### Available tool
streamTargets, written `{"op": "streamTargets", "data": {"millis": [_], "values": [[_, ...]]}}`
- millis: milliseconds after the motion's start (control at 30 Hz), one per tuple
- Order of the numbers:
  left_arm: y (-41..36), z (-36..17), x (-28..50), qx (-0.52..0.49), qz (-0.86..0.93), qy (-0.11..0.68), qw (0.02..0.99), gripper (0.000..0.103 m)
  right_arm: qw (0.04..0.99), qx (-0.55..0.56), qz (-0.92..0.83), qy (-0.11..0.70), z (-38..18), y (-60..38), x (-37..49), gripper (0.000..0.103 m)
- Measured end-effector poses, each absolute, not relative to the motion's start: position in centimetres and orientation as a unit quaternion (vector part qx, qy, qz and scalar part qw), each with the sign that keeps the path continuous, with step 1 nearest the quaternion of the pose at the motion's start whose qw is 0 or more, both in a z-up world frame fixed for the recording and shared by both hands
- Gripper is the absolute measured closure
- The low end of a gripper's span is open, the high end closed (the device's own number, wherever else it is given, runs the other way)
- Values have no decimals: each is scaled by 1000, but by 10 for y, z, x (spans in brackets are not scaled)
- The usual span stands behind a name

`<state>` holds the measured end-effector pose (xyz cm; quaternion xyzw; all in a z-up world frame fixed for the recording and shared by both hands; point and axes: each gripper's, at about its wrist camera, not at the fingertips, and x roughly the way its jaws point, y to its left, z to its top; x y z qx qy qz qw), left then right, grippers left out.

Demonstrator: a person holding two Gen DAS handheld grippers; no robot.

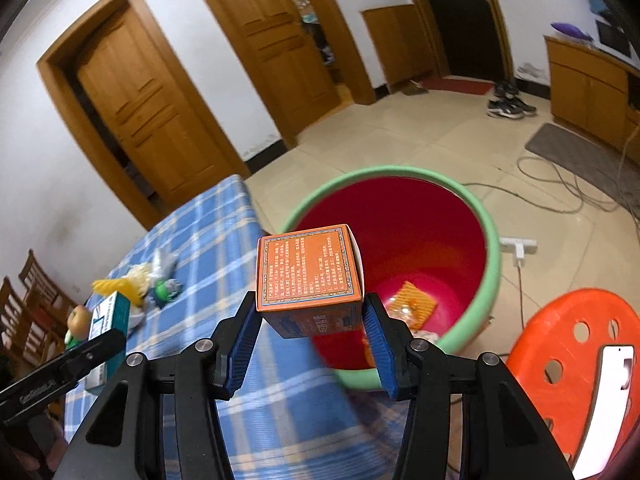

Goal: Collect trash
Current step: 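Carry the orange box and medicine box over the red bucket and open both tools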

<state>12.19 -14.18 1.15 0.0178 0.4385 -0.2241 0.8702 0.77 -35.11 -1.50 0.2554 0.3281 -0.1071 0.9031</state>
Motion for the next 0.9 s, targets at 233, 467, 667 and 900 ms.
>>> {"op": "streamTargets", "data": {"millis": [233,467,667,900], "values": [[-166,4,123,34,-240,447,861,42,893,281,-124,330,-24,-377,8,48],[-191,-1,128,47,-259,452,852,42,892,288,-130,325,-22,-388,0,48],[-215,1,131,62,-283,445,848,42,890,297,-141,315,-20,-393,-8,47],[-248,4,139,84,-303,428,847,42,885,313,-151,309,-23,-402,-19,47]]}}
